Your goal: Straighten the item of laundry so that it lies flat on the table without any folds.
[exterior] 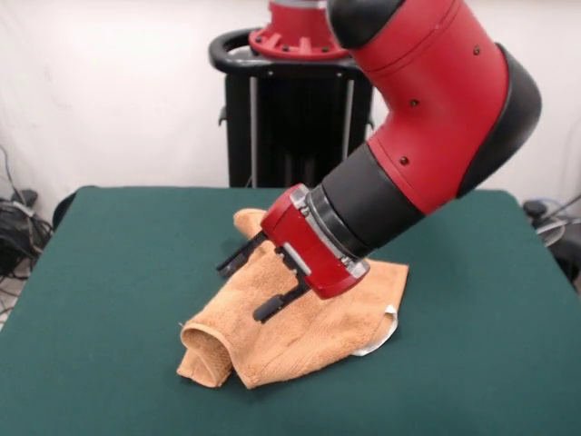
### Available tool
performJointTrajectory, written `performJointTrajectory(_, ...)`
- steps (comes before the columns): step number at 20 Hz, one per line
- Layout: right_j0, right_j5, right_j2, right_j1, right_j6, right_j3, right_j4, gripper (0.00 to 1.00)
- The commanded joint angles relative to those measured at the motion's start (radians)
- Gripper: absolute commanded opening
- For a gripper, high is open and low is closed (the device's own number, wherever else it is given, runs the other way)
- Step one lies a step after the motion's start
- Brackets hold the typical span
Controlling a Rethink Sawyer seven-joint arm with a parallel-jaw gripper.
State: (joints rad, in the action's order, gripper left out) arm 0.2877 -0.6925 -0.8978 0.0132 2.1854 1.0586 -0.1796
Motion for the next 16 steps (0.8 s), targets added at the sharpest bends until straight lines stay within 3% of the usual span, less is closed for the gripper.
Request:
performJointTrajectory(1, -0.036, 0.038, 0.178, -0.017, 0.208, 0.032, -0.068, 1.0)
performJointTrajectory(8, -0.088, 0.158, 0.296, 0.007, 0.182, 0.061, -0.098, 1.0)
performJointTrajectory(16, -0.062, 0.16, 0.266, -0.017, 0.22, 0.051, -0.094, 1.0)
